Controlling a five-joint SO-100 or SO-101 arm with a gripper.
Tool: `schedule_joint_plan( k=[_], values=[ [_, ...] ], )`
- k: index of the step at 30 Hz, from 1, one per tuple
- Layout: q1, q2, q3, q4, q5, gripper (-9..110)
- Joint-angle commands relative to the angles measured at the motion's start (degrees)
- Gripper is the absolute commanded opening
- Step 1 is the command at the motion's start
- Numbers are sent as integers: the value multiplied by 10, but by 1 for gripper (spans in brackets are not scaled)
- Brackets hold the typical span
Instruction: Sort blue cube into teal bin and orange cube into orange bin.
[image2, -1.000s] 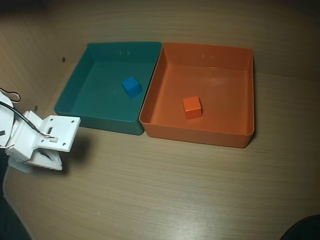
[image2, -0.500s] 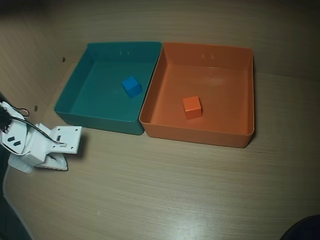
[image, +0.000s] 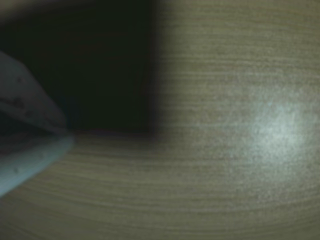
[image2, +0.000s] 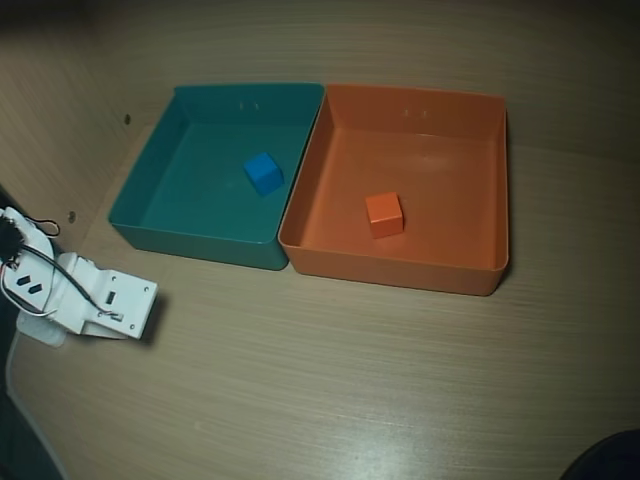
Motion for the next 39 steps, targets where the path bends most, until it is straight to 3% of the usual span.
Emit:
schedule_joint_plan(
  k=[1,39],
  values=[
    [-2,4,34,11,35,-4],
    [4,3,34,11,16,-4]
  ],
)
